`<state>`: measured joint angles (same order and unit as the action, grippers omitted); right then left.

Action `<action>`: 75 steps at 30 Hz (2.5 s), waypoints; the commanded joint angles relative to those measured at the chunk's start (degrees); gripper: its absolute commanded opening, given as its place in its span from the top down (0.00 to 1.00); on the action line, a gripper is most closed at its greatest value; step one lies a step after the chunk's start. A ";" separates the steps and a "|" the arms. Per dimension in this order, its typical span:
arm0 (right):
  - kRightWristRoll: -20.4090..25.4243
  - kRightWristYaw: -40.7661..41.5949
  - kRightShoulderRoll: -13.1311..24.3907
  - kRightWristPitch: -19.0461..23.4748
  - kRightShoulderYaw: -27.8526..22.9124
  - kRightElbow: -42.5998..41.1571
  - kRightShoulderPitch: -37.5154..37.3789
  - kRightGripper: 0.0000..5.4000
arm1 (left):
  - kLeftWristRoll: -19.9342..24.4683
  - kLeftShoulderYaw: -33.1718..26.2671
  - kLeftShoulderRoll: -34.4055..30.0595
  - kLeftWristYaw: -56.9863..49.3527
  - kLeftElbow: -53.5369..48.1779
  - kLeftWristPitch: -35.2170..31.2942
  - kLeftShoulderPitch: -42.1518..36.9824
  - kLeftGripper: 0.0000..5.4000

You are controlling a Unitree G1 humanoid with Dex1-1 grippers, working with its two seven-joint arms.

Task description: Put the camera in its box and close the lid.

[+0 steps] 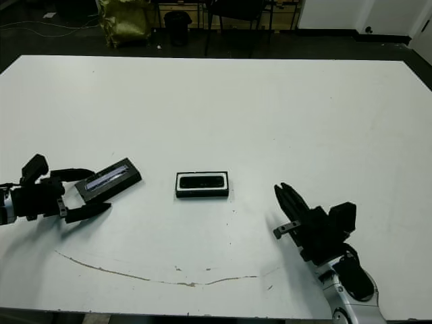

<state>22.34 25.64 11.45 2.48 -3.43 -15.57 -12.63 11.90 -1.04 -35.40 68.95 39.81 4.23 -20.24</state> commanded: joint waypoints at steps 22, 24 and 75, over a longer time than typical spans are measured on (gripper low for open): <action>0.58 -1.22 0.11 1.97 -0.90 0.14 -1.03 1.00 | -1.15 2.41 -4.36 -4.21 -16.86 -16.66 6.47 0.53; 0.08 -1.27 0.08 1.68 -0.81 0.23 -0.96 1.00 | -1.79 2.78 -4.88 -4.23 -17.16 -16.44 6.22 0.53; -1.49 0.10 -2.57 -4.39 0.37 3.90 -0.96 1.00 | -7.48 23.30 13.38 16.28 -0.13 -17.89 -34.55 0.53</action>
<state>21.40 26.31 9.09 -1.86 -3.11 -12.27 -12.97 5.65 21.56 -22.52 84.65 38.34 -14.57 -54.02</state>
